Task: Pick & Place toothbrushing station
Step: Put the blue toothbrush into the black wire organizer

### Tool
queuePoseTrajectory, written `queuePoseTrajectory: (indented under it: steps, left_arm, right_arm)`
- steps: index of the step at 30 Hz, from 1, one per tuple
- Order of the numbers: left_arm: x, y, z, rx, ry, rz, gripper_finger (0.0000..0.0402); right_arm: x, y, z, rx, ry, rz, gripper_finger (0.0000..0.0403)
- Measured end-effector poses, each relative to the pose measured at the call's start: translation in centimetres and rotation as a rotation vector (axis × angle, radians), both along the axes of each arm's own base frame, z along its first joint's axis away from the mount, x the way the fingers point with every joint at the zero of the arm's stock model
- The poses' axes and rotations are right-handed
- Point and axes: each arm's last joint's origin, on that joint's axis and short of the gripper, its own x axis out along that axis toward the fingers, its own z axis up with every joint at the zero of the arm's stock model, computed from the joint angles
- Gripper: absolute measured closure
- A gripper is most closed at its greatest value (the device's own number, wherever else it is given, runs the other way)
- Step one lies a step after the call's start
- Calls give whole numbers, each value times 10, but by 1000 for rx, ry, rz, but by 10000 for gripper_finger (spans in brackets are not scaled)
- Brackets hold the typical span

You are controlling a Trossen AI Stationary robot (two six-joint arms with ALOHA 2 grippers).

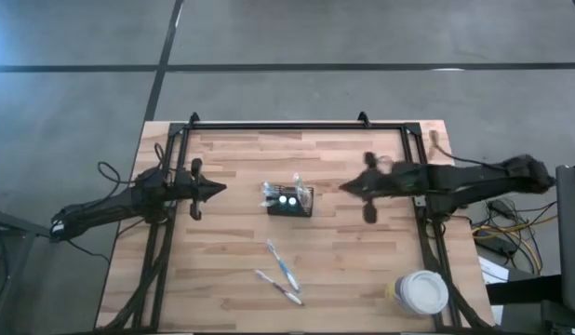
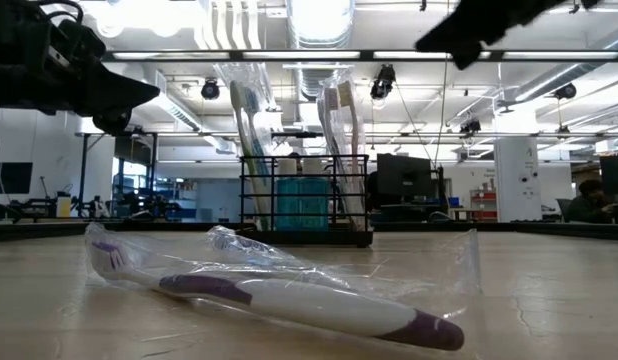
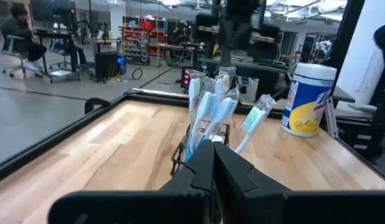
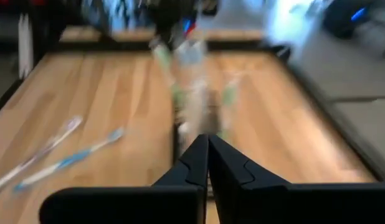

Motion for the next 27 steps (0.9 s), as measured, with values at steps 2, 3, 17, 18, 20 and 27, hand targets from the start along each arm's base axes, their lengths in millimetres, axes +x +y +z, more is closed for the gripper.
queuePoseTrajectory:
  steps: [2, 3, 17, 18, 20, 27]
  left_arm:
    - [0, 0, 0, -11, 0, 1, 394]
    - [0, 0, -1, -13, 4, 1, 394]
    - [0, 0, -1, -5, 10, 0, 394]
    - [0, 0, -2, -6, 15, 0, 394]
    - [0, 0, -2, -5, 23, 0, 394]
    - [0, 0, -4, 7, 43, -3, 394]
  right_arm:
    - [23, 11, 4, -3, 81, 44, 394]
    - [34, 19, 4, -8, 116, 70, 394]
    - [139, 140, -7, 18, 434, 160, 394]
    - [146, 145, -10, 29, 442, 160, 394]
    - [160, 152, -19, 51, 462, 155, 394]
    - [202, 168, -59, 122, 562, 191, 393]
